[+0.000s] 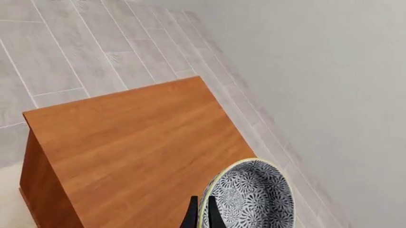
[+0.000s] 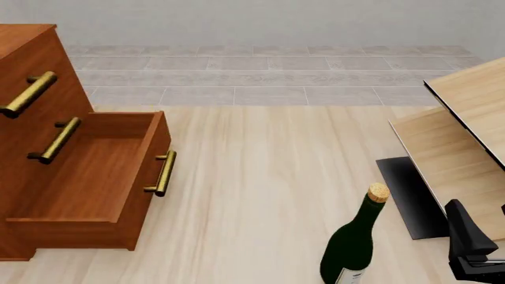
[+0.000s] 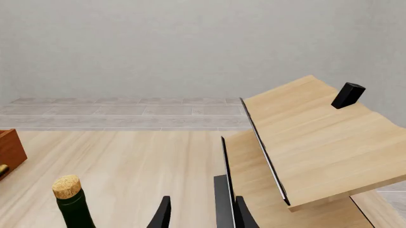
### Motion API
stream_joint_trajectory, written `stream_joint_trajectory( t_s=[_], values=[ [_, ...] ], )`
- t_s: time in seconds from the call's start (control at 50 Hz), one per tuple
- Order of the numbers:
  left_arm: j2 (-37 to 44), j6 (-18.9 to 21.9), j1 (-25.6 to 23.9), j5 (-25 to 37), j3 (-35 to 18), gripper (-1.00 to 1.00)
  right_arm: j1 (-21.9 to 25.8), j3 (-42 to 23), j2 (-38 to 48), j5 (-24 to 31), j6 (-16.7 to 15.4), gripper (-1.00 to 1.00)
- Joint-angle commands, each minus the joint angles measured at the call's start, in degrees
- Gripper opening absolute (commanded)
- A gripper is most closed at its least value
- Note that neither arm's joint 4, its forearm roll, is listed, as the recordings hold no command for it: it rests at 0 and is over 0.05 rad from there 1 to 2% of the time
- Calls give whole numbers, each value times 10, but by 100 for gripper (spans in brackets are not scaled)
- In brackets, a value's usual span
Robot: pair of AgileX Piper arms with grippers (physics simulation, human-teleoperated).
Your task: Put the bowl on top of the cabinet.
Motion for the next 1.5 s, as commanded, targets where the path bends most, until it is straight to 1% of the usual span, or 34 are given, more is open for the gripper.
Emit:
stream_joint_trajectory(
  t_s=[0.02, 0.16, 0.24, 0.32, 0.34, 0.46, 1.16, 1.5],
  values=[
    [6, -4, 10, -5, -4, -100, 0, 0, 0, 0, 0, 100],
    [14, -4, 17, -7, -5, -100, 0, 0, 0, 0, 0, 100],
    [14, 8, 27, -21, 3, -100, 0, 0, 0, 0, 0, 100],
    [27, 3, 22, -18, 8, -100, 0, 0, 0, 0, 0, 100],
    [24, 8, 29, -23, 6, -100, 0, 0, 0, 0, 0, 100],
    [30, 9, 34, -27, 8, -100, 0, 0, 0, 0, 0, 100],
    [58, 34, 47, -64, 48, -100, 0, 0, 0, 0, 0, 100],
    [71, 42, 55, -76, 55, -100, 0, 0, 0, 0, 0, 100]
  ],
)
